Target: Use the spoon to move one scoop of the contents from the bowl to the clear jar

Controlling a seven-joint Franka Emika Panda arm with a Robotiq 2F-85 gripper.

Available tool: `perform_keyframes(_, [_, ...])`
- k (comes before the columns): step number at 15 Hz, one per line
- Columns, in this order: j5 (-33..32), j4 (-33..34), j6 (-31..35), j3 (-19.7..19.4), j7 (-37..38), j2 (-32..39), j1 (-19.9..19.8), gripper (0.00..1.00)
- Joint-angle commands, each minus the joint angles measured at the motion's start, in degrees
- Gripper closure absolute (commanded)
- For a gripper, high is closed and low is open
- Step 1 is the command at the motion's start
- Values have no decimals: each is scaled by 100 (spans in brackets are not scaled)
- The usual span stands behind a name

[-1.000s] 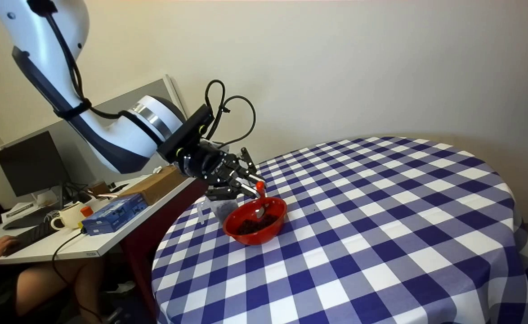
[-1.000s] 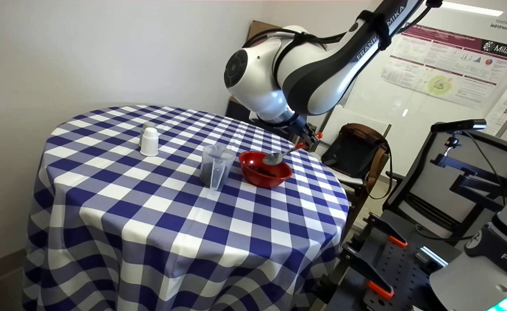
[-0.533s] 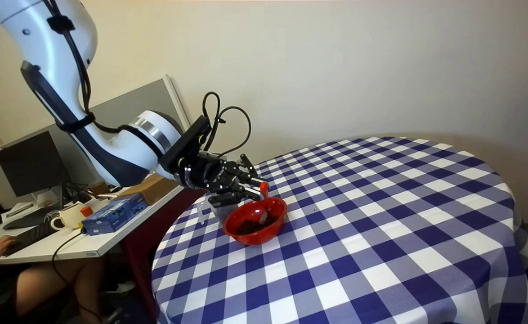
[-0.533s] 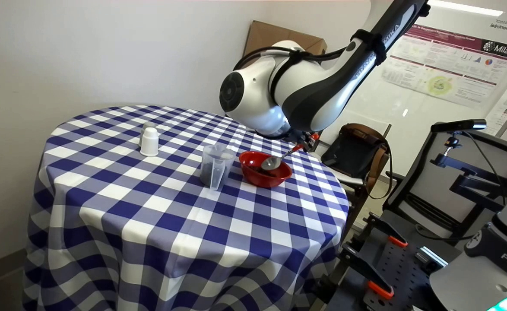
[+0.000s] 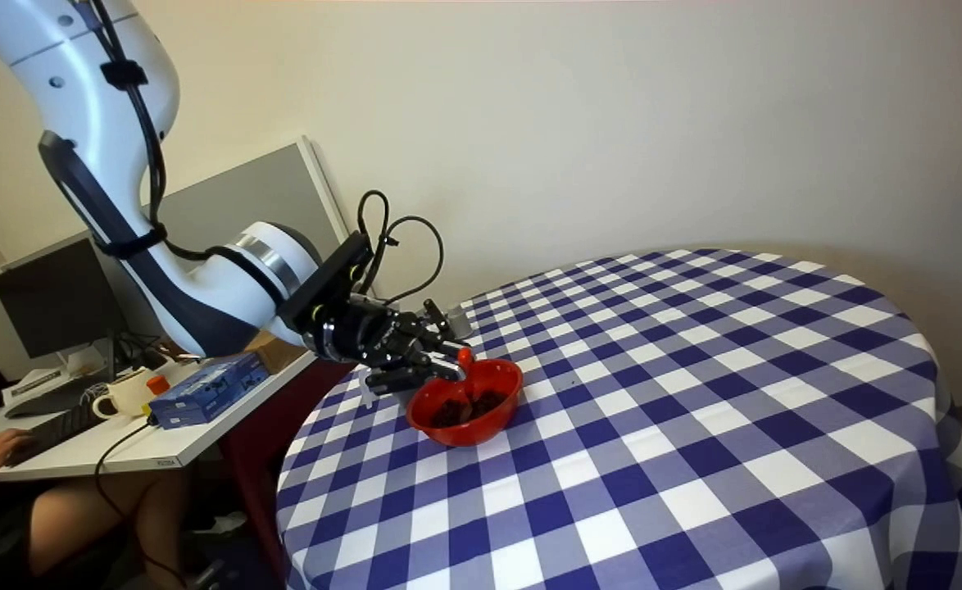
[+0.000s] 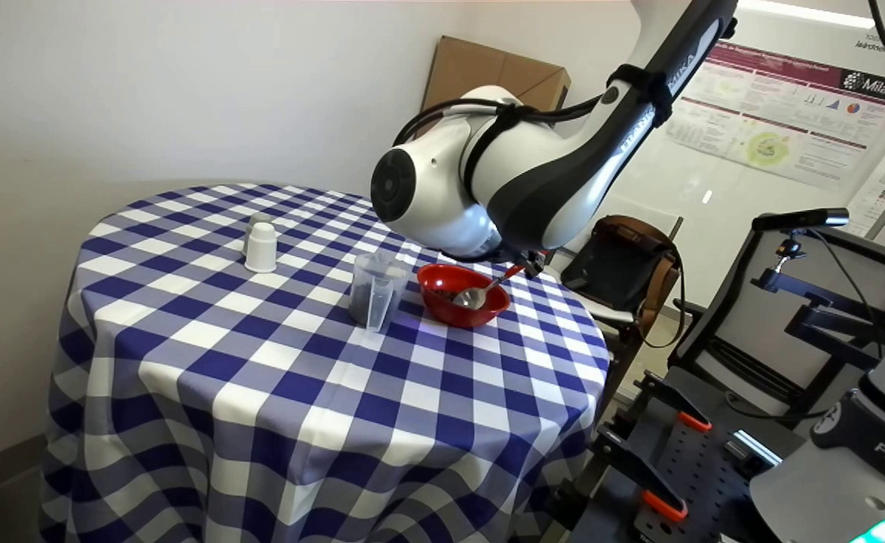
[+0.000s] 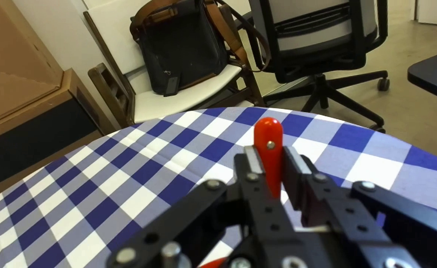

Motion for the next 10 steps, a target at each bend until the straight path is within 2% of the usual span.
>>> perform_keyframes(1, [16,9,-126,89,155,83,57,90])
perform_keyframes(10, [653,-102,110,287,227,31,-12,90])
